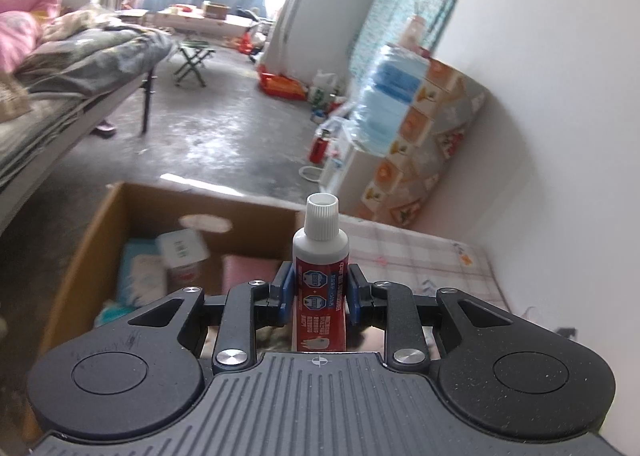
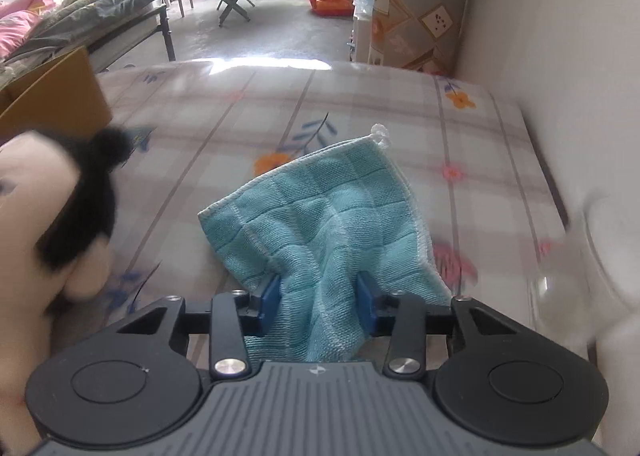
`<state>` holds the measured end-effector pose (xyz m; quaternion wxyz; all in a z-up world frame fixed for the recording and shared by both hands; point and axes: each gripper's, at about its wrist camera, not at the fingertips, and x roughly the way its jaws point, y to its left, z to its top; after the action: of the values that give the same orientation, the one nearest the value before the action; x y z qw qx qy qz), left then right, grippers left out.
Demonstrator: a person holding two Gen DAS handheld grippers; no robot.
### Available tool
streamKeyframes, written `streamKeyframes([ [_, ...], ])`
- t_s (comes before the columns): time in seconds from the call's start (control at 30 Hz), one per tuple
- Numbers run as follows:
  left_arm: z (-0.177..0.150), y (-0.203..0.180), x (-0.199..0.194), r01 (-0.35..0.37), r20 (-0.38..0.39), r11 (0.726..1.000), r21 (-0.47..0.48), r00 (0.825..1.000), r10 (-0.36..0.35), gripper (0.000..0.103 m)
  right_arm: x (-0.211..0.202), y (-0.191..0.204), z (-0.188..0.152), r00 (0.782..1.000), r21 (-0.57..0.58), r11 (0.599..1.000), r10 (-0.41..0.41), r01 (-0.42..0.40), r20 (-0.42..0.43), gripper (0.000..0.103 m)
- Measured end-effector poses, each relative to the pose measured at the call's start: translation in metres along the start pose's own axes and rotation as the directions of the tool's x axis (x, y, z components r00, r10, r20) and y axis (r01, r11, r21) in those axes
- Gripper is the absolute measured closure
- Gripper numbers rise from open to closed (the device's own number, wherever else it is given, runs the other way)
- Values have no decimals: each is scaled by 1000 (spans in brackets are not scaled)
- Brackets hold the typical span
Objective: Organize soft objects
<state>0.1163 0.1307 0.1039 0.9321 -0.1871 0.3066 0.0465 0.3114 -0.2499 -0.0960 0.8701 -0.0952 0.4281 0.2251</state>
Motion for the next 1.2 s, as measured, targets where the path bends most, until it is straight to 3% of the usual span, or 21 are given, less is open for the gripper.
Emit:
streamKeyframes([
  [0.23, -37, 46, -10, -101, -80, 992, -79, 992, 95, 78, -37, 6, -45, 1000, 19, 1000, 0, 0, 16, 60],
  [0.43, -71, 90, 16, -171, -159, 956, -240, 978, 135, 78, -43, 6, -52, 999, 50, 999, -4, 2, 40, 59],
  [0.77, -109, 101, 18, -322, -223, 905, -279, 938, 265, 76, -43, 3, -56, 999, 57, 998, 12, -15, 53, 59],
  [1.03, -105, 95, -15, -393, -118, 887, -243, 920, 375, 76, -44, 1, -59, 997, 63, 998, 22, -26, 68, 59],
  [1.2, -98, 89, -26, -395, -69, 890, -230, 918, 390, 75, -45, 2, -60, 997, 64, 998, 19, -24, 75, 59],
])
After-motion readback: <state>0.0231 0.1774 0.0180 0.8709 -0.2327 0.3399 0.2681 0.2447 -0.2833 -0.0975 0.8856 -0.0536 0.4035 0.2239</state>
